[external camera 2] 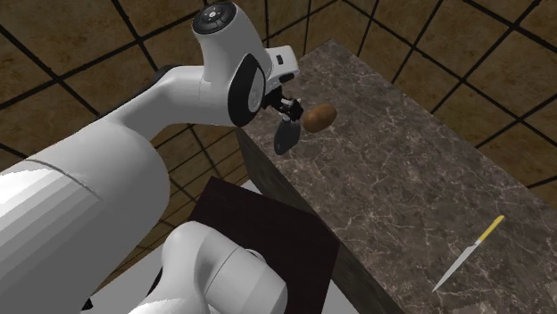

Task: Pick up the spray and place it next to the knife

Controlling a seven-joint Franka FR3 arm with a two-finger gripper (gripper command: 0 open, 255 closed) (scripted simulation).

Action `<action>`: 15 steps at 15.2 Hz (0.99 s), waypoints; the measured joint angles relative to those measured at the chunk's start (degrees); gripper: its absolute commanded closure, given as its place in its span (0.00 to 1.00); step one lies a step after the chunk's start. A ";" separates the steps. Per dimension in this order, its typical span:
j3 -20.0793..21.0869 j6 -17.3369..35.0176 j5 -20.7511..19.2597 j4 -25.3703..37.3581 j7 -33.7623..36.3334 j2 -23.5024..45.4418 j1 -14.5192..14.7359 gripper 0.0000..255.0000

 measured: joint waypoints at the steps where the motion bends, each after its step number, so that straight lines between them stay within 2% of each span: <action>1: 0.49 1.07 -0.19 -0.18 0.56 0.85 -0.33 0.00; 7: 1.34 6.22 -1.15 -2.15 1.37 3.93 -1.74 0.00; 12: 1.45 6.71 -1.26 -2.23 1.46 4.30 -1.89 0.00; 13: 1.45 6.71 -1.26 -2.23 1.46 4.31 -1.89 1.00; 15: 1.45 6.71 -1.26 -2.23 1.46 4.31 -1.89 1.00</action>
